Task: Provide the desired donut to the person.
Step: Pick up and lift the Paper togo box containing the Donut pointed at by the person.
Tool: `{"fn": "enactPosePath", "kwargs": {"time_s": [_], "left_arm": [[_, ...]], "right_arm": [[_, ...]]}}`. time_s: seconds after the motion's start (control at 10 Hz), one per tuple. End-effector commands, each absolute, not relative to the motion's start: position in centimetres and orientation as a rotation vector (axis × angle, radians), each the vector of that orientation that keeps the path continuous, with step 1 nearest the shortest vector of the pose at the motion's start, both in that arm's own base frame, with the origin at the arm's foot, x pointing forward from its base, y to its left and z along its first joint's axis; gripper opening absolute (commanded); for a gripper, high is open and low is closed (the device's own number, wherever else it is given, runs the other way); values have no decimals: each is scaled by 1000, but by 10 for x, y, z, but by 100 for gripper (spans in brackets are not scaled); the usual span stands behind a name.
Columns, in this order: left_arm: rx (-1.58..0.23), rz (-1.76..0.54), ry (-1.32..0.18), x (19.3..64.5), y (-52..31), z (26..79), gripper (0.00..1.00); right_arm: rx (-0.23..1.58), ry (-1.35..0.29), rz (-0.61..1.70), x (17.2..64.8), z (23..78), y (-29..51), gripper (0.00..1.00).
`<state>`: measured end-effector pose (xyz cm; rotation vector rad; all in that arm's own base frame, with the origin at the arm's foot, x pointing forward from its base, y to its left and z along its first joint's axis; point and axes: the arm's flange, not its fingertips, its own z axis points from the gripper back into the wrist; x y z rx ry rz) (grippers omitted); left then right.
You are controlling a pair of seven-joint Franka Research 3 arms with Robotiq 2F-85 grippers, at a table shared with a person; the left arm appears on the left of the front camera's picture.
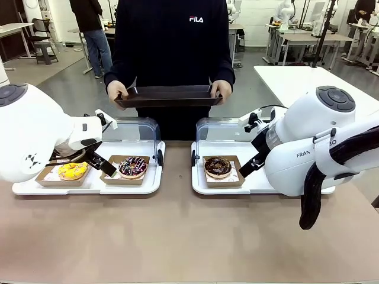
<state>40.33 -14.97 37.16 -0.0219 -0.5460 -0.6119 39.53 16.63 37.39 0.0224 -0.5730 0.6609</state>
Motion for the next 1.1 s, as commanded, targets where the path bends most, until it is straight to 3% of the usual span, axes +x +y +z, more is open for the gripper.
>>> {"fn": "enactPosePath", "kwargs": {"time_s": [0.0,0.1,0.4,1.0], "left_arm": [[-22,-612,-546,403,-150,372,100],[-8,-654,-552,393,-136,393,100],[-165,-736,-559,357,-73,431,100],[-322,-868,-629,310,8,453,100]], "right_arm": [[22,-573,661,395,374,166,100],[-19,-611,700,386,400,151,100],[88,-598,909,361,472,70,100],[222,-673,1102,373,507,-1,100]]}}
